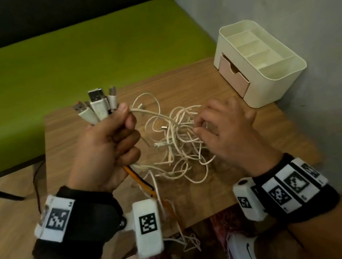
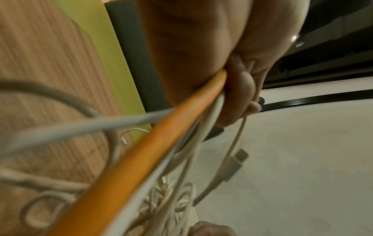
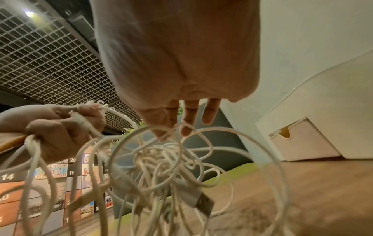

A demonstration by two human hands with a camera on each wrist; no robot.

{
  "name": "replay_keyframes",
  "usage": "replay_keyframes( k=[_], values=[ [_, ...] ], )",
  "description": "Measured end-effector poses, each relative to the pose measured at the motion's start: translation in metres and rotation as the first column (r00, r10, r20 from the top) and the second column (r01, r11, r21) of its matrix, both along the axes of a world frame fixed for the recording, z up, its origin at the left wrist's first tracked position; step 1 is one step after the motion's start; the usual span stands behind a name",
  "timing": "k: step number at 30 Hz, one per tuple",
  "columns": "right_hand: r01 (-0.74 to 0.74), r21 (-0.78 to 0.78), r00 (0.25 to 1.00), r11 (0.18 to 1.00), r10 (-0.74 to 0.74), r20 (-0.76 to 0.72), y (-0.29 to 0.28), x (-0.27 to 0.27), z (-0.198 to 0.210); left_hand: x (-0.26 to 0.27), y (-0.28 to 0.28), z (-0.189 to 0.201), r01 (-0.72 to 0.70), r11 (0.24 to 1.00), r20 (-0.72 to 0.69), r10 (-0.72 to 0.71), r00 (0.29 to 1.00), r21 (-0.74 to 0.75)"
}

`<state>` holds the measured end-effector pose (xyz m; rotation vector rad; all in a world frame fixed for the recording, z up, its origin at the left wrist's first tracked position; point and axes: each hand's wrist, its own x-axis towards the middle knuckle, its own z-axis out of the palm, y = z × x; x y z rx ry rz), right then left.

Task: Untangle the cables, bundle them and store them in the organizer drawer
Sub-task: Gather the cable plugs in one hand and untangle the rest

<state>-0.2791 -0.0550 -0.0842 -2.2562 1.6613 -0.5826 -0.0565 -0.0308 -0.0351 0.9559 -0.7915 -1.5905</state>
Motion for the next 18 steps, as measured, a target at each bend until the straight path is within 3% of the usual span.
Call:
replay_keyframes(
  k=[3, 6, 9, 11, 13, 15, 17, 18],
  values=[
    [-0.040, -0.015, 0.974, 0.999, 0.042, 0.224, 0.004, 0.002, 0.007, -0.001, 0.000, -0.001, 0.026, 1.000, 0.034, -0.027, 0.999, 0.008],
    [-0.196, 0.123, 0.828, 0.973, 0.097, 0.553, 0.010, 0.010, 0.017, -0.008, 0.001, -0.001, 0.071, 0.997, 0.021, -0.072, 0.997, 0.023],
    [-0.307, 0.126, 0.809, 0.943, 0.189, 0.556, 0.012, 0.015, 0.011, -0.012, 0.001, -0.002, 0.098, 0.994, 0.016, -0.099, 0.995, 0.049],
    [-0.264, 0.085, 0.835, 0.961, 0.183, 0.519, 0.008, 0.015, 0.005, -0.013, 0.001, -0.003, 0.094, 0.993, 0.059, -0.098, 0.993, 0.066],
    [-0.198, -0.027, 0.865, 0.980, 0.188, 0.466, 0.003, 0.011, 0.000, -0.014, -0.002, -0.006, 0.003, 0.997, 0.192, -0.018, 0.981, 0.079],
    [-0.178, -0.180, 0.906, 0.967, 0.232, 0.354, -0.001, 0.008, -0.006, -0.013, -0.004, -0.007, -0.145, 0.989, 0.456, 0.130, 0.881, -0.002],
    [-0.186, -0.268, 0.940, 0.945, 0.251, 0.233, -0.002, 0.008, -0.012, -0.010, -0.003, -0.005, -0.210, 0.962, 0.702, 0.270, 0.659, -0.173],
    [-0.190, -0.295, 0.950, 0.936, 0.251, 0.186, -0.002, 0.010, -0.015, -0.010, -0.002, -0.004, -0.201, 0.943, 0.759, 0.331, 0.560, -0.264]
  ],
)
